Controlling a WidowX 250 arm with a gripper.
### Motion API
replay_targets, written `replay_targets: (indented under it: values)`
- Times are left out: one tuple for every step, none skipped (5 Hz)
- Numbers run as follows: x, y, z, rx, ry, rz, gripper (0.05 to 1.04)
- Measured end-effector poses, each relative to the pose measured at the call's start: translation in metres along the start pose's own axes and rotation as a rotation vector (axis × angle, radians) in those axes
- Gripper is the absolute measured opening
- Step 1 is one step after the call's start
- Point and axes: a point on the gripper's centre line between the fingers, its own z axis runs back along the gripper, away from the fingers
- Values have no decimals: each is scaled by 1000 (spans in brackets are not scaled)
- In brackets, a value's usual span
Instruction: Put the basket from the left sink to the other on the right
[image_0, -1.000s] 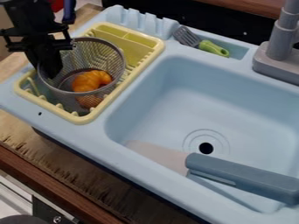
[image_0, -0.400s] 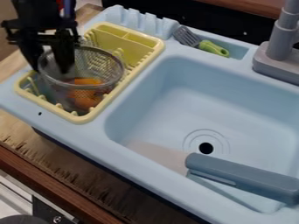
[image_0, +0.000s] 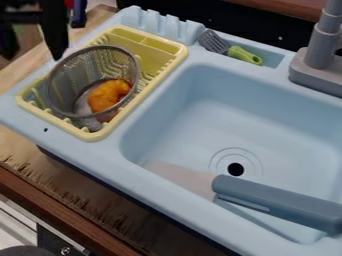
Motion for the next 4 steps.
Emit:
replay_targets:
  values:
    - [-2,-4,4,-9,13,26,997]
    - [1,-28,-4,56,-2,46,997]
    - [-2,-61,-11,104,-61,4,997]
    - [-1,-80,-12,127,-80,-6,997]
